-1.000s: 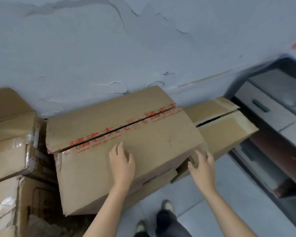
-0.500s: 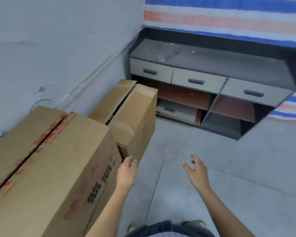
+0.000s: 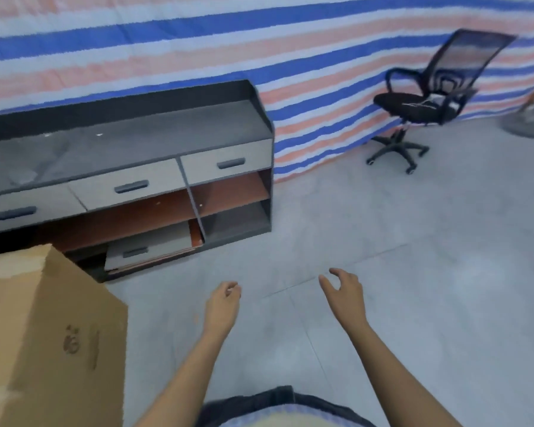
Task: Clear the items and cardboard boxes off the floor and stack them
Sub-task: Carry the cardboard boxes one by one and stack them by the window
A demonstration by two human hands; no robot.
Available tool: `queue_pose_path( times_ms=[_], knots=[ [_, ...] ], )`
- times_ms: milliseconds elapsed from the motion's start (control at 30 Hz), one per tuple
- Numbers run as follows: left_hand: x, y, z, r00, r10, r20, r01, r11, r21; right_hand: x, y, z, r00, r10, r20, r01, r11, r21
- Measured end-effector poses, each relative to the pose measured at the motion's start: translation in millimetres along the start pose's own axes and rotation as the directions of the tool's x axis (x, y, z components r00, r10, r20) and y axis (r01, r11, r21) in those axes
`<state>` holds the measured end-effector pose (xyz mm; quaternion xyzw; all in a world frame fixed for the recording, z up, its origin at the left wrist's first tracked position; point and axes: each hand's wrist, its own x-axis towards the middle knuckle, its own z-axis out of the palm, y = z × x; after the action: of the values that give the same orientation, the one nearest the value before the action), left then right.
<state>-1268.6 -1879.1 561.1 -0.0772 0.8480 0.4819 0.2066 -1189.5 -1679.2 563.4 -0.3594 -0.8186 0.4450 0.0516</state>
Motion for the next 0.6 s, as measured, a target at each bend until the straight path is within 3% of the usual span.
queue_pose_path(
  times_ms=[167,333,467,600],
  knots=[
    [11,76,102,0.939,0.204,0.278,-0.239,0.966,0.100,3,75,-72,0.936,0.293,-0.197,-0.264,0.951,0.159],
    [-10,100,200,0.777,0.170,0.606,-0.332,0.929,0.166,-24,143,-108,0.774,0.571,-0.272,-0.491,0.814,0.312],
    [-6,130,254,0.704,0.155,0.693,-0.390,0.900,0.194,-12,168,-133,0.662,0.681,-0.313,-0.554,0.726,0.406],
    [18,172,303,0.677,0.171,0.716,-0.417,0.890,0.182,34,183,-162,0.621,0.702,-0.348,-0.557,0.708,0.433]
  ],
)
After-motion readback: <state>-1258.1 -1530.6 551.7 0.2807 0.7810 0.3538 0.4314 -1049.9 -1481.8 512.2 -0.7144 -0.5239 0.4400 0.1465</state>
